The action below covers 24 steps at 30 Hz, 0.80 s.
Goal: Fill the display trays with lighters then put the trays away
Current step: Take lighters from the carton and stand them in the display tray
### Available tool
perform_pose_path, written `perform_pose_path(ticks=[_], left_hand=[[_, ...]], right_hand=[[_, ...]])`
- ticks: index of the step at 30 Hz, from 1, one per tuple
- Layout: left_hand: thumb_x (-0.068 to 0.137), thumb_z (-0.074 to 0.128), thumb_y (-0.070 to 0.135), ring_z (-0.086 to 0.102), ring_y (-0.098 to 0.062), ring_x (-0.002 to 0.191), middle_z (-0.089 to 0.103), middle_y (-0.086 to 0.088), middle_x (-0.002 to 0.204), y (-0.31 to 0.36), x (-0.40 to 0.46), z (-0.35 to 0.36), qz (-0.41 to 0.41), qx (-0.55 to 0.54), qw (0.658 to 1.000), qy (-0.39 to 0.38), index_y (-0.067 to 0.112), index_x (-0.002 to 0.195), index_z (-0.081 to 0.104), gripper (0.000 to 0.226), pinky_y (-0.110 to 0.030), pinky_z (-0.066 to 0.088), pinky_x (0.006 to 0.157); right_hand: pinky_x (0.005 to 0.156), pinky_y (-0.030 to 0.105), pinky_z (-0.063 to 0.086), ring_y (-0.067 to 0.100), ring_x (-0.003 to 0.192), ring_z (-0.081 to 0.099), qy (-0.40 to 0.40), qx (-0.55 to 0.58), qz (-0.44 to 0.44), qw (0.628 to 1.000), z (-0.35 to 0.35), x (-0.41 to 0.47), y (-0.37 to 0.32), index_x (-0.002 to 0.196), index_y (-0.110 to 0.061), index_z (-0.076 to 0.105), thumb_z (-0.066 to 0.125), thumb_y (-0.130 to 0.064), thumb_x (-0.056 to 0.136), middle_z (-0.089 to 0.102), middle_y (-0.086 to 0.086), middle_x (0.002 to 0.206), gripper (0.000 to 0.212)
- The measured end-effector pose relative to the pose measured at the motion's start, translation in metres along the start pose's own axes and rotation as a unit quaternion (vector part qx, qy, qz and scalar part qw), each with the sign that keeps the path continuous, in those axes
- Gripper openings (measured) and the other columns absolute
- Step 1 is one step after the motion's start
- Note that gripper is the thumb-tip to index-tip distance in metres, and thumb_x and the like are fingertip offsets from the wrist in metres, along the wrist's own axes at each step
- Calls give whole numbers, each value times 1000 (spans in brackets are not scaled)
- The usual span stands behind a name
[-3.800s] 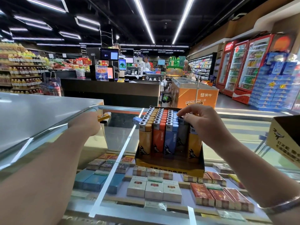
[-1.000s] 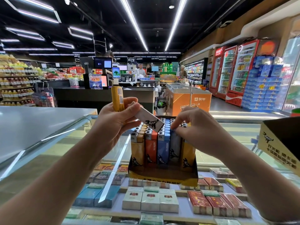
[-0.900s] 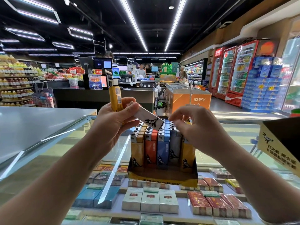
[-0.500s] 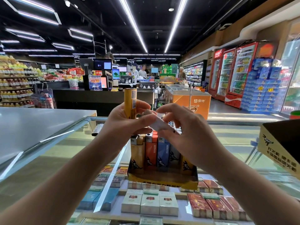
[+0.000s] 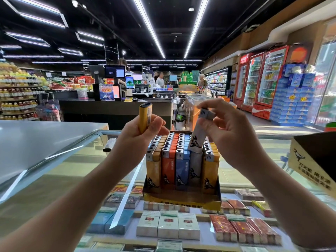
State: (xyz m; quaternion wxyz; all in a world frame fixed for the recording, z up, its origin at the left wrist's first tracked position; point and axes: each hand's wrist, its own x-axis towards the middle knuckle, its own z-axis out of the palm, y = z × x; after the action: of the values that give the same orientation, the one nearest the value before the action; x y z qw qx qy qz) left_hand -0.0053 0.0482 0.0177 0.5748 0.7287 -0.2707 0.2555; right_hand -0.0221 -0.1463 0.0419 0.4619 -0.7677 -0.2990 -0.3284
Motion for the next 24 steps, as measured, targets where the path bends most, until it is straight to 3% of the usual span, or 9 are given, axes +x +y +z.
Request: perform_pose_path(ticks=[3, 6, 11, 15, 20, 24], left_hand=[[81, 41, 51, 55, -17, 62, 60, 7, 63, 0, 0, 1, 2, 44, 999, 9, 17, 72, 55, 38, -18, 47, 63], [81, 38, 53, 43, -10, 52, 48, 7, 53, 2, 0, 1, -4, 26, 1000, 5, 12, 66, 48, 45, -10, 38, 49], [80, 39, 51, 46, -10, 54, 51, 4, 60, 4, 1, 0, -32, -29, 999, 16, 14, 65, 49, 41, -10, 40, 48], [77, 37, 48, 48, 2, 51, 49, -2, 69, 6, 1, 0, -50, -40, 998, 21, 14, 69, 50, 38, -8, 41, 46], [76, 37, 48, 46, 4, 46, 45, 1, 63, 9, -1, 0, -52, -41, 997, 37, 14, 70, 50, 36, -8, 39, 44], [75, 38, 51, 45, 4, 45, 46, 9, 55, 9, 0, 0, -58, -43, 996, 46, 14, 69, 50, 39, -9, 39, 43]], right_hand=[[50, 10, 42, -5, 58, 54, 23, -6, -9, 1000, -4, 2, 0, 96, -23, 60, 61, -5, 86, 57, -16, 78, 20], [53, 4, 40, -12, 62, 54, 22, -30, -22, 999, -4, 2, 0, 98, -19, 63, 63, -4, 84, 57, -18, 79, 21], [61, 1, 38, -14, 72, 52, -64, -103, -28, 992, 2, -1, 2, 96, -9, 70, 66, -2, 81, 55, -18, 80, 17], [62, 7, 40, -4, 67, 52, -131, -141, -7, 981, 4, -3, 5, 85, -15, 70, 71, -6, 78, 55, -15, 76, 12], [61, 6, 37, -11, 69, 47, -193, -164, 2, 967, 4, -3, 6, 76, -24, 62, 73, -6, 75, 48, -17, 71, 21], [57, 11, 32, -4, 68, 42, -201, -202, 0, 958, 6, -4, 5, 73, -22, 59, 69, -3, 76, 45, -17, 74, 22]])
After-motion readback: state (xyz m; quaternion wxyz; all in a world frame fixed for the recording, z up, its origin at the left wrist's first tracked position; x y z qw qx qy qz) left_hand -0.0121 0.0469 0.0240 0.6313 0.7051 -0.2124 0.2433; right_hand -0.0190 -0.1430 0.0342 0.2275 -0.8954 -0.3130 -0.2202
